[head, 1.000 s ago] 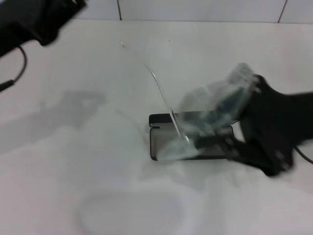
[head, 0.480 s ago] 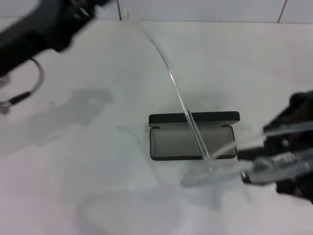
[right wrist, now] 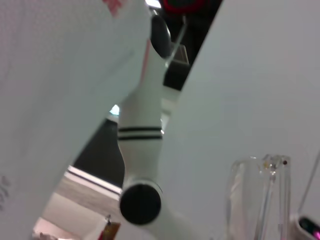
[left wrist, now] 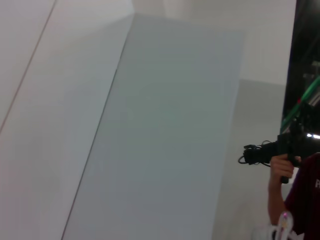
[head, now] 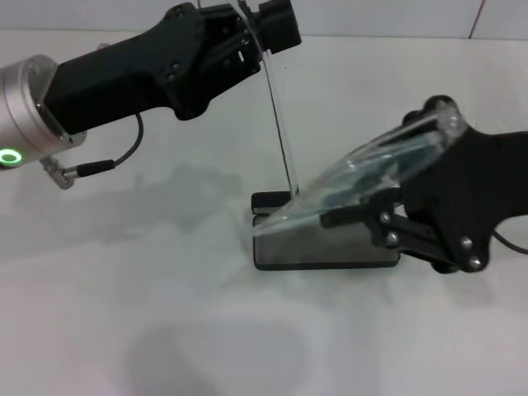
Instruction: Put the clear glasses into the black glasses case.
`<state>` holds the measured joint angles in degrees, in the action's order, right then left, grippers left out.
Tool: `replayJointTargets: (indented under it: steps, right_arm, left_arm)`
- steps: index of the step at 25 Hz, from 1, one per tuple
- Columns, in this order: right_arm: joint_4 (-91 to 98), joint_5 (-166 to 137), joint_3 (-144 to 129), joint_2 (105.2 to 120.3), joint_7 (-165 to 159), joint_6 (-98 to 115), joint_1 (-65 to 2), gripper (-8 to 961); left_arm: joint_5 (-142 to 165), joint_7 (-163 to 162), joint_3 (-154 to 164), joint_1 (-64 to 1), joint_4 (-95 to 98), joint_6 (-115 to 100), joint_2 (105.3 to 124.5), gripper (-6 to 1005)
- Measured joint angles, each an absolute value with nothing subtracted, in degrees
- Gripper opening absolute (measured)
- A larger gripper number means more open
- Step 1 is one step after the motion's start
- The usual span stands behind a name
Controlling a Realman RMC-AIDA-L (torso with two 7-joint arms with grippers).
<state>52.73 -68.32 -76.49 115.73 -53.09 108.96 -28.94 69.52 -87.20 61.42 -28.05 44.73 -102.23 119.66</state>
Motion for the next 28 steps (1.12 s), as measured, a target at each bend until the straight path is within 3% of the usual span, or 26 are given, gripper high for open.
replayJointTargets:
  steps: [28]
  right_arm:
    - [48.5,-69.3,-76.2,115.66,-52.1,103.5,-30.6,94]
  left_arm:
    - [69.7,-85.1,64.9,-29.7,45.0,-107.7,119.44,150]
